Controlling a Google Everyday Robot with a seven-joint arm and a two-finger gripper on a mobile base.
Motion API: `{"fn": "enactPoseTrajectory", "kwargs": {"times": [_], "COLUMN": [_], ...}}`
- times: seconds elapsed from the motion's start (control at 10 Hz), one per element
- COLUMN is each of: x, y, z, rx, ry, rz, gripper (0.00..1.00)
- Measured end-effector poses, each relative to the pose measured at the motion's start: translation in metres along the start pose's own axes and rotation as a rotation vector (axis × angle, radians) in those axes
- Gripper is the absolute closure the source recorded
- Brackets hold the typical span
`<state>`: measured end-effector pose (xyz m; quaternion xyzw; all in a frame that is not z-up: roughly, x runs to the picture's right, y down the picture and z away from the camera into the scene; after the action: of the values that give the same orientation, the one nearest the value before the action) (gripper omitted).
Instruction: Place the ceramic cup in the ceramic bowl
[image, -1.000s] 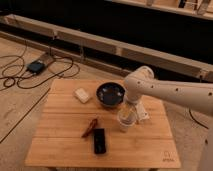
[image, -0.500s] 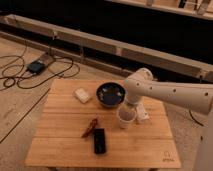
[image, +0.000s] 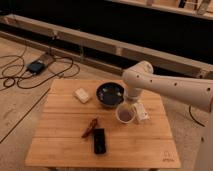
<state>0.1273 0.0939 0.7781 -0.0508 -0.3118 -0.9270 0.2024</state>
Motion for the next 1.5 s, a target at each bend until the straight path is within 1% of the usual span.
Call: {"fn": "enactPoseTrajectory", "kwargs": {"times": [0.1,0.3,0.5,0.6,0.7,0.9,1.1,1.3,1.4,1.5], "x": [0.008,0.023,0.052,0.061,0.076,0.099,0.117,0.128,0.131,0.132], "y": [0.002,0.008,0.022,0.029,0.041,0.061,0.079,0.092,0.098,0.103], "z": [-0.012,-0.029,-0.049,-0.052,-0.056,-0.058,-0.052,-0.036,-0.023,-0.007], "rx": [0.019,0.045,0.068,0.073,0.073,0.073,0.08,0.094,0.107,0.126], "ry": [0.002,0.004,0.017,0.024,0.043,0.064,0.074,0.074,0.068,0.058], "rz": [-0.012,-0.036,-0.066,-0.068,-0.067,-0.062,-0.053,-0.041,-0.033,-0.023], "gripper": [1.0,1.0,1.0,1.0,1.0,1.0,1.0,1.0,0.98,0.89]}}
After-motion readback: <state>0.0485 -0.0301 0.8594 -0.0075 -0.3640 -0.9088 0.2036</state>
